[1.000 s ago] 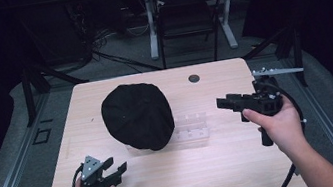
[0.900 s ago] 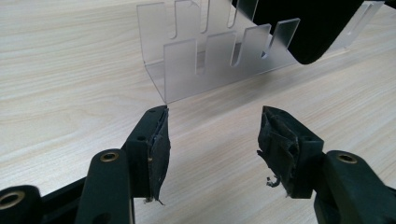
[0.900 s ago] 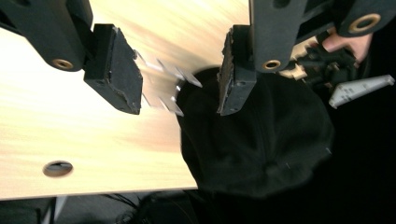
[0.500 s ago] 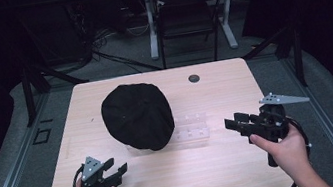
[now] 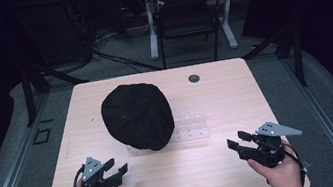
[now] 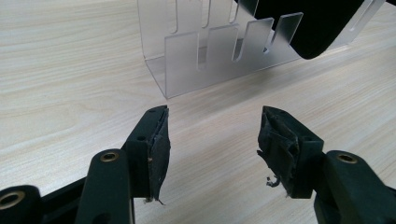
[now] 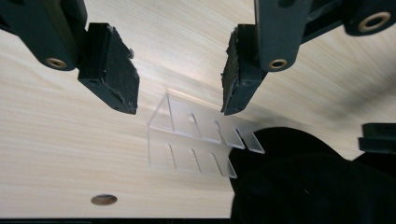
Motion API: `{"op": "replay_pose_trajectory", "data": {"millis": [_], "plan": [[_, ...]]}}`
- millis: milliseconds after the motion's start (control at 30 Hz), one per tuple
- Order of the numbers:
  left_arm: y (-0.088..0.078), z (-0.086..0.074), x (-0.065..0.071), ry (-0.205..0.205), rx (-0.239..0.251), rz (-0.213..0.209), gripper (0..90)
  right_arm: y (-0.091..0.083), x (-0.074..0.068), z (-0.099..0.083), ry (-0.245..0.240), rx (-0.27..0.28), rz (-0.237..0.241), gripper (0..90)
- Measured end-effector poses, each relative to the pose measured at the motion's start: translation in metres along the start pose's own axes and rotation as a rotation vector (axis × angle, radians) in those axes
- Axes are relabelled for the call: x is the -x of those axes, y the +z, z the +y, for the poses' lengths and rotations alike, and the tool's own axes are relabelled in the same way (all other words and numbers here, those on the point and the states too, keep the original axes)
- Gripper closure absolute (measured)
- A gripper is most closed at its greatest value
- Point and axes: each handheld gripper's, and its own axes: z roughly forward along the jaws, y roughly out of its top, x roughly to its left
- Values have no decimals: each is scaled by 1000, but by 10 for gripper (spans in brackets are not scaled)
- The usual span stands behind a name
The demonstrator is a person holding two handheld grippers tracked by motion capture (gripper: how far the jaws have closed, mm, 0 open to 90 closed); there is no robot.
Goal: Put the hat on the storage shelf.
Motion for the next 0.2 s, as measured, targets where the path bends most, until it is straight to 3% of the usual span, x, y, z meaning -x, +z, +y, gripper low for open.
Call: {"op": "replay_pose_trajectory", "data": {"millis": [200], "plan": [[1, 0, 0, 7, 6, 1, 431, 5, 9, -21, 13, 22, -44, 458]]}}
